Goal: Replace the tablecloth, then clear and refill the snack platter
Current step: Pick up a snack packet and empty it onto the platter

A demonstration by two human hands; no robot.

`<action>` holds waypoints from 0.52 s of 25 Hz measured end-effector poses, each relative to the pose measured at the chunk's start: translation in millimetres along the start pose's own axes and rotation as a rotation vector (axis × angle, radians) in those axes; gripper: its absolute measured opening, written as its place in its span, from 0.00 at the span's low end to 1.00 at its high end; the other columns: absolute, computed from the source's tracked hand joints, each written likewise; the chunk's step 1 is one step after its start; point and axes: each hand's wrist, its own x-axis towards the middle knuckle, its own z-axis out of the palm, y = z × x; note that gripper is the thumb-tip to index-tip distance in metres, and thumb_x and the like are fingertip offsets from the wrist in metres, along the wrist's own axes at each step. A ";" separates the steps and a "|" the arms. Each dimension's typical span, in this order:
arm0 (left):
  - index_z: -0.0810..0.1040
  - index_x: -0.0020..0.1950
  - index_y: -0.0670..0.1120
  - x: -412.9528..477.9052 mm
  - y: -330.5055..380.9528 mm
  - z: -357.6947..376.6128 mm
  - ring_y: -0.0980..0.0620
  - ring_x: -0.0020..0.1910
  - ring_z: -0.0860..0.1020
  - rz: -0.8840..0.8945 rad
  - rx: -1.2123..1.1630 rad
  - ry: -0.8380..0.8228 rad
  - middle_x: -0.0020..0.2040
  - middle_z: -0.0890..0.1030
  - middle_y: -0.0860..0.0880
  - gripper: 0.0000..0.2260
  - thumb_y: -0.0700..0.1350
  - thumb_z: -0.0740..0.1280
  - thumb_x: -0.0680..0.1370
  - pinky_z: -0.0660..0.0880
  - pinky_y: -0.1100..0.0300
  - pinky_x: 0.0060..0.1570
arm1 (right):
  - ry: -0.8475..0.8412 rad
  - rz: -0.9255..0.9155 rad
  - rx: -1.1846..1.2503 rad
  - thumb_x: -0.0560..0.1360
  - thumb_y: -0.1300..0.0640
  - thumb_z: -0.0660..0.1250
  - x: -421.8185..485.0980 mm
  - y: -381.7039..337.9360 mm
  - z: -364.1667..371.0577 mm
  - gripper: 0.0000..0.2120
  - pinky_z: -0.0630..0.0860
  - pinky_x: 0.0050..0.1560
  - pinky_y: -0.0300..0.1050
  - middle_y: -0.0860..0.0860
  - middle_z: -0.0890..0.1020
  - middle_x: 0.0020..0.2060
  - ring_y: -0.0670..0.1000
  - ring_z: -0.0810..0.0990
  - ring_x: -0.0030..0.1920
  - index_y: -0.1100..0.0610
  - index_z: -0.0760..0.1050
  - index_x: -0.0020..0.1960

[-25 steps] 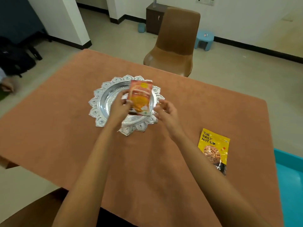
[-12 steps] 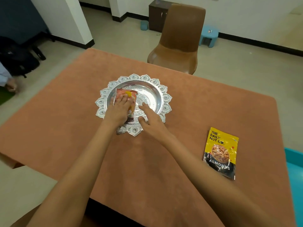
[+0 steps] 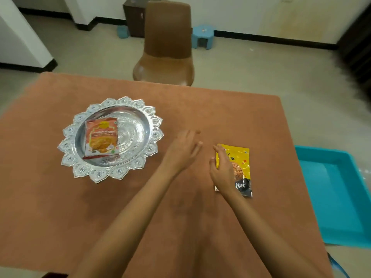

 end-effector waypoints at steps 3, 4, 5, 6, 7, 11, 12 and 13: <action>0.70 0.66 0.39 -10.3 25.5 93.4 0.41 0.61 0.71 -0.225 -0.147 -0.353 0.60 0.75 0.40 0.27 0.56 0.56 0.75 0.67 0.51 0.59 | 0.112 0.248 -0.145 0.74 0.62 0.57 -3.4 68.2 -36.0 0.21 0.65 0.65 0.54 0.65 0.73 0.64 0.63 0.68 0.67 0.67 0.69 0.66; 0.68 0.68 0.39 -14.2 30.1 117.2 0.41 0.64 0.70 -0.337 -0.218 -0.430 0.63 0.73 0.40 0.27 0.56 0.58 0.75 0.67 0.52 0.61 | 0.124 0.329 -0.198 0.73 0.62 0.58 -6.0 87.4 -46.5 0.20 0.66 0.63 0.55 0.65 0.74 0.60 0.65 0.70 0.63 0.68 0.70 0.64; 0.67 0.69 0.39 -16.3 33.4 133.6 0.40 0.66 0.69 -0.455 -0.286 -0.444 0.65 0.72 0.39 0.27 0.55 0.61 0.76 0.67 0.52 0.62 | 0.115 0.404 -0.262 0.74 0.63 0.59 -8.9 100.8 -53.9 0.18 0.66 0.61 0.55 0.65 0.75 0.58 0.65 0.71 0.61 0.68 0.70 0.62; 0.66 0.69 0.38 -15.6 35.4 144.8 0.40 0.66 0.68 -0.574 -0.317 -0.412 0.66 0.70 0.39 0.26 0.53 0.63 0.77 0.67 0.54 0.61 | 0.091 0.458 -0.331 0.75 0.63 0.60 -12.3 111.3 -57.4 0.17 0.65 0.61 0.54 0.65 0.75 0.58 0.65 0.71 0.61 0.68 0.70 0.63; 0.65 0.69 0.37 -12.4 36.0 153.4 0.39 0.66 0.68 -0.662 -0.312 -0.377 0.66 0.68 0.39 0.25 0.51 0.63 0.78 0.67 0.54 0.60 | 0.064 0.481 -0.395 0.76 0.63 0.61 -15.8 117.3 -58.4 0.17 0.64 0.61 0.53 0.64 0.75 0.59 0.64 0.71 0.61 0.67 0.69 0.63; 0.66 0.67 0.39 -0.9 32.0 156.4 0.40 0.63 0.73 -0.787 -0.306 -0.369 0.64 0.72 0.41 0.23 0.48 0.66 0.76 0.70 0.54 0.58 | 0.025 0.465 -0.392 0.76 0.61 0.63 -14.8 113.7 -52.6 0.20 0.64 0.61 0.52 0.63 0.74 0.60 0.63 0.70 0.61 0.65 0.68 0.66; 0.67 0.65 0.40 -0.2 29.7 152.6 0.41 0.61 0.75 -0.801 -0.351 -0.362 0.62 0.75 0.42 0.22 0.46 0.67 0.75 0.72 0.55 0.56 | 0.033 0.477 -0.317 0.76 0.62 0.63 -12.2 108.7 -50.9 0.21 0.65 0.61 0.53 0.63 0.74 0.61 0.63 0.70 0.62 0.65 0.67 0.67; 0.68 0.65 0.41 0.9 28.2 147.0 0.41 0.60 0.76 -0.803 -0.396 -0.339 0.60 0.77 0.42 0.20 0.43 0.67 0.75 0.73 0.56 0.55 | 0.054 0.490 -0.220 0.75 0.62 0.64 -9.7 99.8 -50.1 0.23 0.66 0.60 0.52 0.63 0.73 0.61 0.63 0.71 0.62 0.64 0.65 0.69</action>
